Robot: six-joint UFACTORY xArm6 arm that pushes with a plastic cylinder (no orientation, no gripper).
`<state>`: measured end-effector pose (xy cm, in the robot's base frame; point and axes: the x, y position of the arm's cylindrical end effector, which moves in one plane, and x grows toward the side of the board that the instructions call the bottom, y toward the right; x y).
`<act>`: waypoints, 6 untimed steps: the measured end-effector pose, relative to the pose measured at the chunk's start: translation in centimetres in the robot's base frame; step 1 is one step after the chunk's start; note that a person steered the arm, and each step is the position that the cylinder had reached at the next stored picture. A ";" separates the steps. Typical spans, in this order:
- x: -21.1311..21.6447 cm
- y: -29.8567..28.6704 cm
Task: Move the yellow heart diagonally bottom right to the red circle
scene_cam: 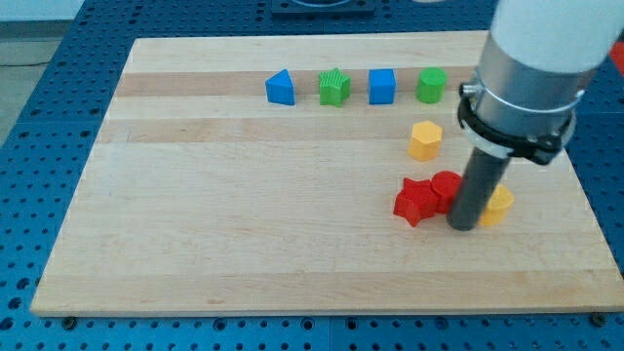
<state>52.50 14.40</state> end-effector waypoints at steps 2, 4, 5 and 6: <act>-2.8 3.0; -4.6 -1.1; -4.6 -5.1; -4.1 -7.0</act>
